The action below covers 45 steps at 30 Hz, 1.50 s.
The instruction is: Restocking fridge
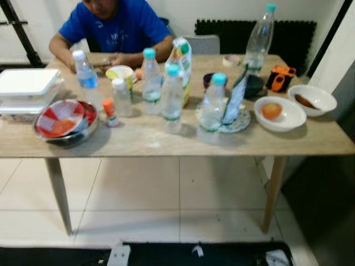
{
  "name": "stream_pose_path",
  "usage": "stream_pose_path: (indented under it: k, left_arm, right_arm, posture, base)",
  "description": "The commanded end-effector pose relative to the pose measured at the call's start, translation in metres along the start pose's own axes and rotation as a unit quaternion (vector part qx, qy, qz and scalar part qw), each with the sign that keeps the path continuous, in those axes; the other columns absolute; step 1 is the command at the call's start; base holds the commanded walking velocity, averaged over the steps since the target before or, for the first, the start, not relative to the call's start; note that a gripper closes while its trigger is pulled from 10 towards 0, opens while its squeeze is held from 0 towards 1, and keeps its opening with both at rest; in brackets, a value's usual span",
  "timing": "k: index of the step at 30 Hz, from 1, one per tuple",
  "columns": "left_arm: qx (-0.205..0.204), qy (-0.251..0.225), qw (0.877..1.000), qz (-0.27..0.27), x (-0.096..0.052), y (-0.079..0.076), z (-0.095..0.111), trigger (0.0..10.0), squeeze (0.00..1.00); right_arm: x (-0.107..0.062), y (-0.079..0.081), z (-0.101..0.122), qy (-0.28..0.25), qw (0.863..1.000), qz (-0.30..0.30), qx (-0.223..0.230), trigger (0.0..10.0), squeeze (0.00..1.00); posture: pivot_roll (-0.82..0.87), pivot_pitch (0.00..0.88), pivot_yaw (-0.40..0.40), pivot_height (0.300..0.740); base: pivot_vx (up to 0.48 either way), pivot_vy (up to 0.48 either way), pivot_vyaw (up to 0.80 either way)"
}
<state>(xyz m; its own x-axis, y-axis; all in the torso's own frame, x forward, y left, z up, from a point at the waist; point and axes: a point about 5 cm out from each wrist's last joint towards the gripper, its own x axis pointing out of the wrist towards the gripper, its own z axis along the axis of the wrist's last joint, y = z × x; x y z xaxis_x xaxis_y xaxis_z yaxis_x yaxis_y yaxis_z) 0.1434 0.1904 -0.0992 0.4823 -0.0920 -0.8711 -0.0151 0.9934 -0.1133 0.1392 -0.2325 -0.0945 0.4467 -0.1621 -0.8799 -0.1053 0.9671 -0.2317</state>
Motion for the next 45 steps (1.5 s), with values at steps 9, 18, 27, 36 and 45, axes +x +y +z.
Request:
stream_pose_path:
  k: [9,18,27,36,45]
  left_arm:
    - [-0.007,0.013,1.000,0.009,-0.002,0.003,-0.010,10.0,0.00]
    - [-0.007,0.012,1.000,0.012,-0.002,0.004,-0.010,10.0,0.00]
    - [-0.008,0.013,1.000,0.008,-0.002,0.002,-0.011,10.0,0.00]
    - [-0.008,0.014,1.000,0.006,-0.002,0.002,-0.011,10.0,0.00]
    - [-0.008,0.014,1.000,0.005,-0.002,0.002,-0.011,10.0,0.00]
  right_arm:
    - [0.002,0.000,0.037,-0.082,0.996,0.026,0.032,10.0,0.06]
    - [-0.004,0.008,0.076,-0.164,0.963,0.195,0.089,10.0,1.00]
    - [-0.033,0.019,0.134,-0.283,0.832,0.467,0.103,10.0,1.00]
    - [-0.102,0.019,0.205,-0.415,0.653,0.633,0.043,10.0,1.00]
    - [-0.149,0.011,0.261,-0.524,0.577,0.625,0.025,10.0,1.00]
  posture:
    - [-0.04,0.066,-0.019,0.740]
    - [-0.04,0.068,-0.018,0.740]
    - [-0.05,0.072,-0.017,0.740]
    - [-0.04,0.072,-0.020,0.740]
    - [-0.04,0.068,-0.022,0.740]
  base:
    - [0.000,0.000,0.00]
    - [0.000,0.000,0.00]
    - [0.000,0.000,0.00]
    - [0.000,0.000,0.00]
    - [0.000,0.000,0.00]
